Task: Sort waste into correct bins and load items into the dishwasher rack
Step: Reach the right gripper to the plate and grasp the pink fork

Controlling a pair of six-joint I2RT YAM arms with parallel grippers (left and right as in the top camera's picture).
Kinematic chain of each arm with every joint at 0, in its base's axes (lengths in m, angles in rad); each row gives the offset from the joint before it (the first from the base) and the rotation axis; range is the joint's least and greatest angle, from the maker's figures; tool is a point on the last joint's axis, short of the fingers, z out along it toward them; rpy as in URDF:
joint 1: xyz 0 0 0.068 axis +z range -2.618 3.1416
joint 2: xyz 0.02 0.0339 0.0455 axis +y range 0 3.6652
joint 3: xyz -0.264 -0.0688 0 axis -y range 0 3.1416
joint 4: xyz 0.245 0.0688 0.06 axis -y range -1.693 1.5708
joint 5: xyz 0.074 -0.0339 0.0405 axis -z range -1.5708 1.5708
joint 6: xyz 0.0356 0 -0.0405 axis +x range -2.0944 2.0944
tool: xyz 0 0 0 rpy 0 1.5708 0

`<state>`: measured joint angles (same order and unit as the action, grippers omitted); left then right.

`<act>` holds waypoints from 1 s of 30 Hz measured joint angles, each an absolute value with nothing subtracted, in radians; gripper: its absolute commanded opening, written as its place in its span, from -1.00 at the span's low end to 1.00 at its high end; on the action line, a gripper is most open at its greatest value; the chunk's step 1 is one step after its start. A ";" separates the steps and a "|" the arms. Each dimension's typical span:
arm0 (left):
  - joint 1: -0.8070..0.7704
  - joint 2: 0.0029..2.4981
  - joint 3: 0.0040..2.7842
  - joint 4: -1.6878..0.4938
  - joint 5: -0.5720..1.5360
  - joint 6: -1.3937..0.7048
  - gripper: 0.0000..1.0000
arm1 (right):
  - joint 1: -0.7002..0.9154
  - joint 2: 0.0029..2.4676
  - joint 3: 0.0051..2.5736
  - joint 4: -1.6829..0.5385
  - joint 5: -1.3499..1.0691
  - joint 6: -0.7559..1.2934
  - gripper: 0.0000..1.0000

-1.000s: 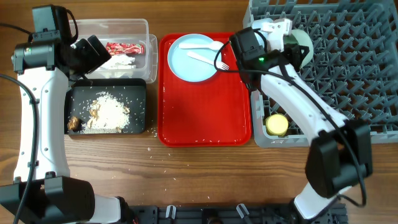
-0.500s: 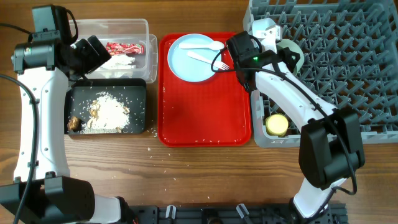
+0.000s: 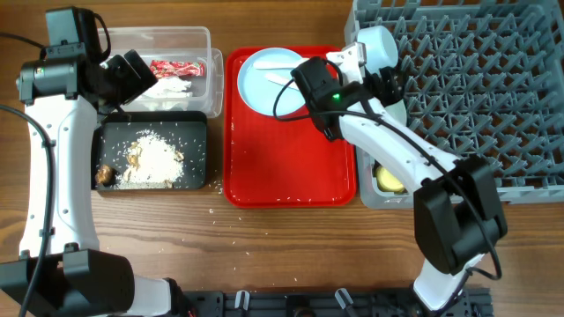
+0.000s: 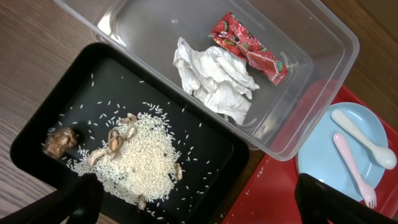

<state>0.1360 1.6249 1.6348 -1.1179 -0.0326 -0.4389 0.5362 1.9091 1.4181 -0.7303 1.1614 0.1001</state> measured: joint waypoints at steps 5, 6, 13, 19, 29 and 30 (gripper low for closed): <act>0.136 1.625 1.635 -1.118 -0.033 -0.439 1.00 | 0.536 1.827 1.421 -0.686 1.003 0.100 0.77; 0.136 1.625 1.635 -1.118 -0.033 -0.439 1.00 | 0.535 1.808 1.426 -0.674 0.920 0.100 0.99; 0.136 1.625 1.635 -1.118 -0.033 -0.439 1.00 | 0.535 1.670 1.442 -0.572 0.031 0.110 0.99; 0.136 1.625 1.635 -1.117 -0.033 -0.439 1.00 | 0.586 1.670 1.451 -0.633 -0.088 0.169 0.99; 0.136 1.625 1.635 -1.118 -0.033 -0.439 1.00 | 0.544 1.977 2.046 -0.897 -0.024 0.309 0.98; 0.136 1.625 1.635 -1.118 -0.033 -0.439 1.00 | 0.535 2.031 2.067 -0.900 -0.022 0.307 0.99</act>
<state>0.1360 1.6249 1.6348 -1.1179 -0.0326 -0.4389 0.5354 2.0308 2.0666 -0.8997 -0.0219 0.3073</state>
